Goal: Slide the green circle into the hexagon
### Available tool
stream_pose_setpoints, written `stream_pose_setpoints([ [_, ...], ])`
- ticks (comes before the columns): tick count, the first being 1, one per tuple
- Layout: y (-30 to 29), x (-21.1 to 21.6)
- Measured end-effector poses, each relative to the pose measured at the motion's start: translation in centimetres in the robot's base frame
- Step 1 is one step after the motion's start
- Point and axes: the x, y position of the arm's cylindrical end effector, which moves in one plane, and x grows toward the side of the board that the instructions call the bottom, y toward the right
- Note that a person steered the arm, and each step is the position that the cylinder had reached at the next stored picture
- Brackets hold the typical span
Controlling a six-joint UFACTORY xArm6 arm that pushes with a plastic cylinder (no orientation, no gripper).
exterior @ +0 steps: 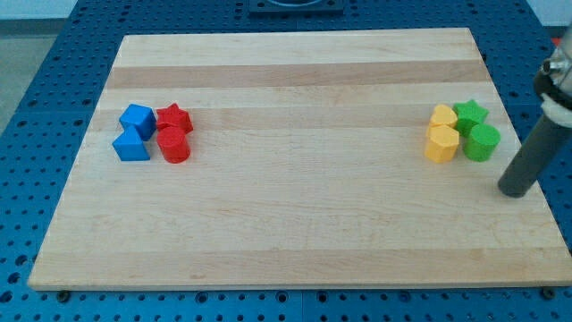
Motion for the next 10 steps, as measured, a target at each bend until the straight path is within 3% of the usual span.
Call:
stream_pose_setpoints([
  [4, 2.4, -6.0],
  [8, -12.0, -5.3],
  [9, -12.4, -4.9],
  [10, -8.5, -4.9],
])
